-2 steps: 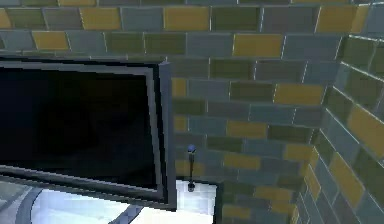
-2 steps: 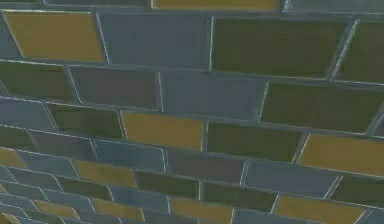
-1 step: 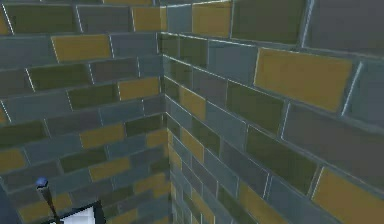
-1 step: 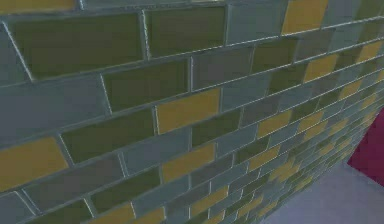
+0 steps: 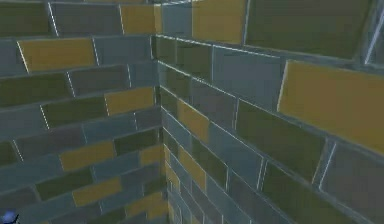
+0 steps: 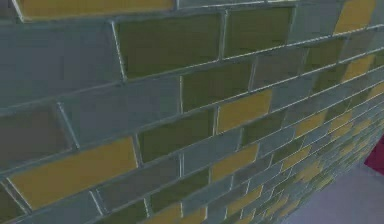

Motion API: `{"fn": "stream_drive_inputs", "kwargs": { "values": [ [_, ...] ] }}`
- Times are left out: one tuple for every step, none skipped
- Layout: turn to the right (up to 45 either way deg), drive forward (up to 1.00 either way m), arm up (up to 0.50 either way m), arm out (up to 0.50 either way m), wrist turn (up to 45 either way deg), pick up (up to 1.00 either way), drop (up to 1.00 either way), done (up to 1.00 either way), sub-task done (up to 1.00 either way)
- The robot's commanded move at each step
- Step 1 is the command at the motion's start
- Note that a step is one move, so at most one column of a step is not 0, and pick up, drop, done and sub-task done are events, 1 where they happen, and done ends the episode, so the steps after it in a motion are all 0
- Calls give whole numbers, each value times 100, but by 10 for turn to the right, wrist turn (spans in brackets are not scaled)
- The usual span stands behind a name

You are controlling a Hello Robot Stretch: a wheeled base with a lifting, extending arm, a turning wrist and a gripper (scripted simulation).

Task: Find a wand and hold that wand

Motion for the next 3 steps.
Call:
{"fn": "stream_drive_inputs", "kwargs": {
  "values": [
    [-450, 0, 0, 0, 0, 0, 0, 0, 0],
    [-450, 0, 0, 0, 0, 0, 0, 0, 0],
    [-420, 0, 0, 0, 0, 0, 0, 0, 0]
  ]
}}
